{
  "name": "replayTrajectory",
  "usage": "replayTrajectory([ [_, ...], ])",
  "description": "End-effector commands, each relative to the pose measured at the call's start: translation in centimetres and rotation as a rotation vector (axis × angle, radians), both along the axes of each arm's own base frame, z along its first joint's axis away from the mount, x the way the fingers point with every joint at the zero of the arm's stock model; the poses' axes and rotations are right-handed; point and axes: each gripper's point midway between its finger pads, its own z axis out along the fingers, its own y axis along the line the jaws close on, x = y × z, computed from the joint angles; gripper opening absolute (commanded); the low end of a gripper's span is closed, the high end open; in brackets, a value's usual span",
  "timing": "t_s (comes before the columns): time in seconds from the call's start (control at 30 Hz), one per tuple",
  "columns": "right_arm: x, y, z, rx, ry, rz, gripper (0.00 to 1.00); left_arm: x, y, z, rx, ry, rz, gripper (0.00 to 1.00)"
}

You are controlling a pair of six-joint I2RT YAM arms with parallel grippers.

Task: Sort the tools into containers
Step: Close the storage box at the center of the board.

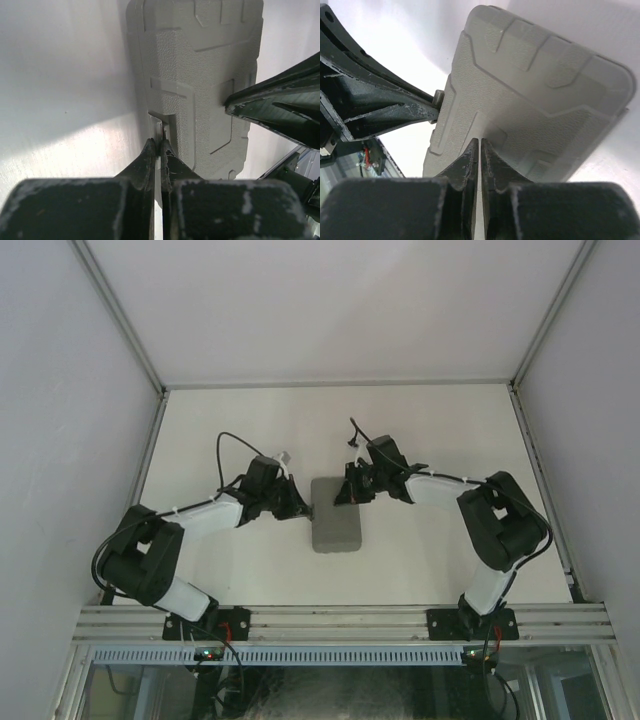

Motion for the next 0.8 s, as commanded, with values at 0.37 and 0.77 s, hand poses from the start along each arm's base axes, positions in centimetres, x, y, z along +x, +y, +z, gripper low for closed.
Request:
replayTrajectory([
  [0.37, 2.5, -5.4, 4.4, -0.165, -0.256, -0.151, 0.26, 1.0, 0.5, 1.5, -0.008, -0.076, 0.061, 0.23],
  [0.77, 3.1, -10.3, 3.6, -0.201, -0.235, -0.353, 0.62, 2.1, 0.6, 3.9, -0.008, -0.150, 0.060, 0.47],
])
